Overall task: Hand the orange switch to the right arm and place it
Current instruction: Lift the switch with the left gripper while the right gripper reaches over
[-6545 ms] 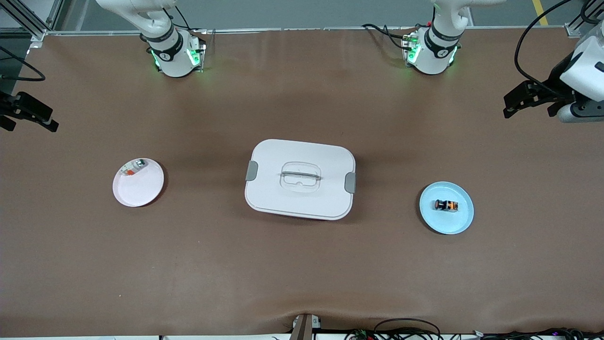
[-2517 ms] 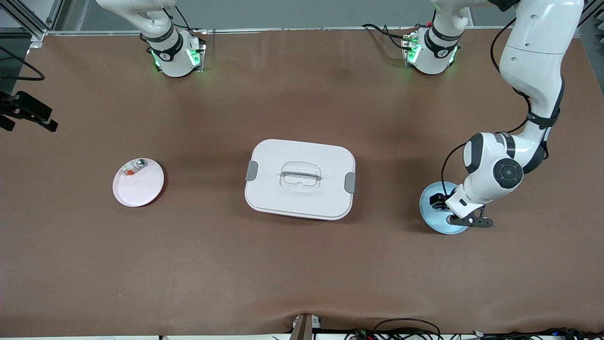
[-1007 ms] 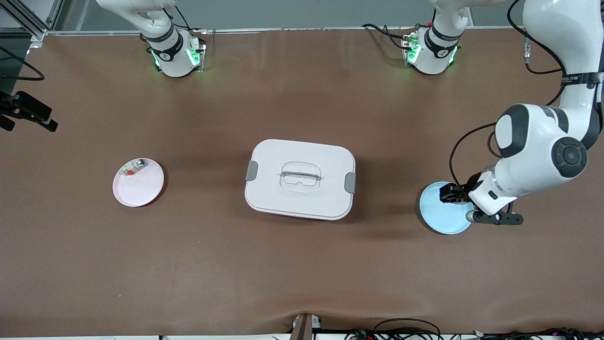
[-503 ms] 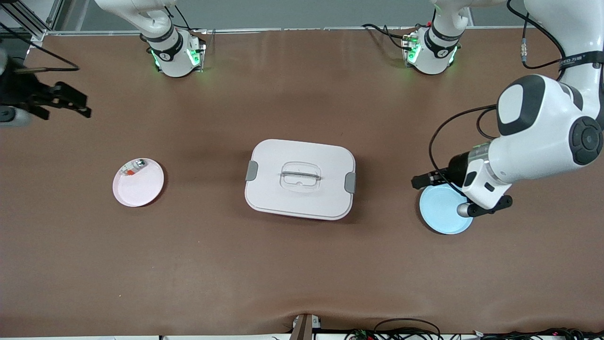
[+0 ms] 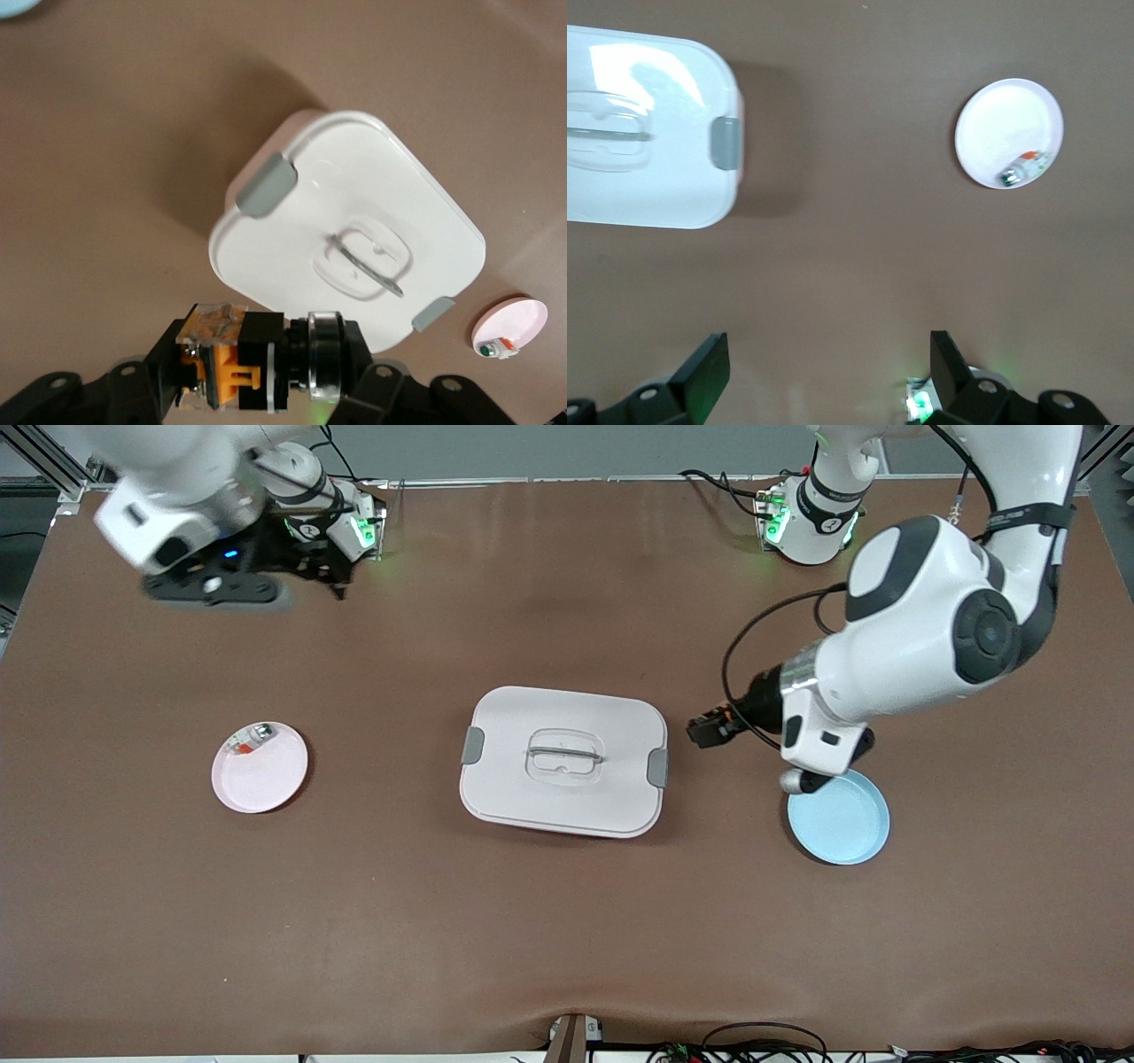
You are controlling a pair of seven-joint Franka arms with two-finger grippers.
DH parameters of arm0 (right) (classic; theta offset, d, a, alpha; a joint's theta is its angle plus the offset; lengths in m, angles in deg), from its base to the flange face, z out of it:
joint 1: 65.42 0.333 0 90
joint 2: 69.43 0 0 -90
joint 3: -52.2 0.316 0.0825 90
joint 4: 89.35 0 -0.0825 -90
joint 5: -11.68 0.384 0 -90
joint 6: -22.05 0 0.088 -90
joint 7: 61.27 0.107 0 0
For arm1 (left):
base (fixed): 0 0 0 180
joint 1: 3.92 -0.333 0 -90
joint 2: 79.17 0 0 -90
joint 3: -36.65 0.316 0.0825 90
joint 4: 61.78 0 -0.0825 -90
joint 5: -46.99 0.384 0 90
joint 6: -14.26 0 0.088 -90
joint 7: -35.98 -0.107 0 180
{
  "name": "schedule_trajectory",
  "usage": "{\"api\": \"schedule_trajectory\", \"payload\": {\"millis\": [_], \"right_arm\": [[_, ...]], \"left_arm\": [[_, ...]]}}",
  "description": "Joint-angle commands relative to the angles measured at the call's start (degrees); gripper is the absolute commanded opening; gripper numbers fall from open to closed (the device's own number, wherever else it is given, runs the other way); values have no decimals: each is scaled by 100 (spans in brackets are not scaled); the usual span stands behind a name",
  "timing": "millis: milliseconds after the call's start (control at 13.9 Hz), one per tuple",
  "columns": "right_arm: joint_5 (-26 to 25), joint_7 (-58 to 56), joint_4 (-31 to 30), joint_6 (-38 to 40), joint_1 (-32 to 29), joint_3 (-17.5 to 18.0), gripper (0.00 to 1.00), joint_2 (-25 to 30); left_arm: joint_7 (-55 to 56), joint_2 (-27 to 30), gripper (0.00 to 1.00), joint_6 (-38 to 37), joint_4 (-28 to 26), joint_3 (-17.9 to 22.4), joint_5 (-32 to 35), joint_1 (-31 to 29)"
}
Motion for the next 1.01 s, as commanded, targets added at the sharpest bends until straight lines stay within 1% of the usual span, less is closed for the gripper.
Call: {"api": "schedule_trajectory", "payload": {"millis": [0,144,288,432,575,647,791,863,935], "right_arm": [[108,986,-351,-659,654,-79,100,28],[266,1673,-860,-1432,1015,-79,100,151],[424,1912,-1597,-2450,1210,-79,100,440],[941,1913,-2388,-3558,1219,-79,100,774],[1451,1922,-2900,-4385,1228,-79,100,925],[1740,1930,-2997,-4694,1228,-79,100,925],[2504,2035,-3042,-5213,1228,-79,100,873],[2725,2140,-3025,-5468,1246,-79,100,838],[2797,2324,-3007,-5670,1341,-79,100,759]], "left_arm": [[788,-86,0,-97,259,-333,-287,-35],[1211,-147,0,-36,304,-474,-647,8],[1370,-209,0,43,304,-484,-1068,79],[1424,-358,0,96,295,-475,-1796,79],[1424,-411,0,183,286,-475,-2080,87],[1450,-446,0,254,277,-475,-2142,166],[1564,-578,0,508,286,-475,-2222,315],[1660,-665,0,657,286,-475,-2231,403],[1740,-718,0,772,286,-475,-2248,456]]}}
